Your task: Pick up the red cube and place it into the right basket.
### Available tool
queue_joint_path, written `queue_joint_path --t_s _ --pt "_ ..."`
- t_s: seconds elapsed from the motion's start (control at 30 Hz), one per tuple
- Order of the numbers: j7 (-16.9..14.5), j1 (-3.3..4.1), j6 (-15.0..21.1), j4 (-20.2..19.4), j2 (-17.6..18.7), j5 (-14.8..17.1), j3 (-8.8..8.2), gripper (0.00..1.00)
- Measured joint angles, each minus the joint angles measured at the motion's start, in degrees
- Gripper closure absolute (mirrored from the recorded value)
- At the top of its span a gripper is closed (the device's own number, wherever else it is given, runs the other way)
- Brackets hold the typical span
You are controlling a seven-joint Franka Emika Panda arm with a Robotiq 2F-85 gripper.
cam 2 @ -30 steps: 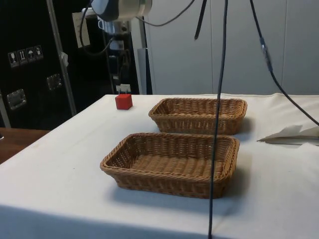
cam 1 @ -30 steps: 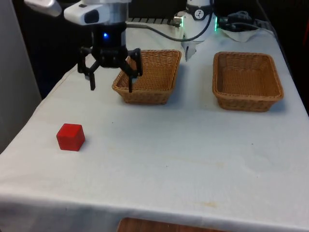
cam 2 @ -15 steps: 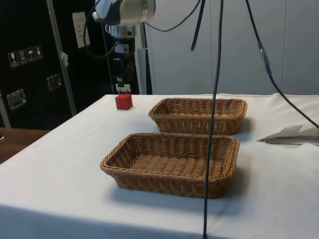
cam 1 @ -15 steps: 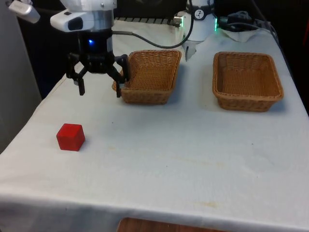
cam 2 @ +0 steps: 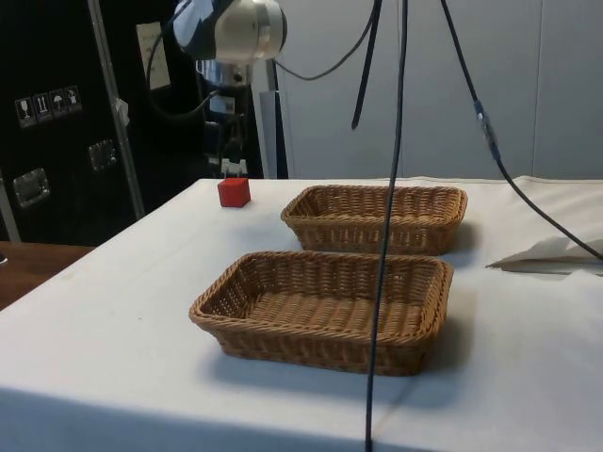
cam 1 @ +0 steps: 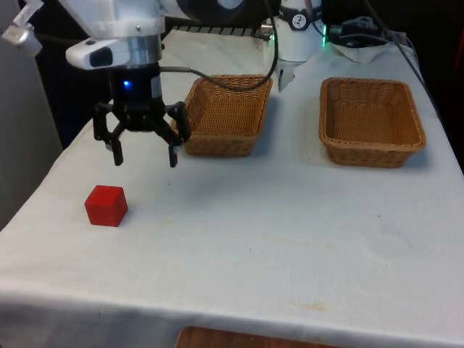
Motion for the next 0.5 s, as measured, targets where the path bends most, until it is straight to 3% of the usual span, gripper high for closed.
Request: queue_joint_path --t_s 0.5 --pt "-4.35 -2.81 -2.12 6.88 7.68 6.70 -4.58 0.00"
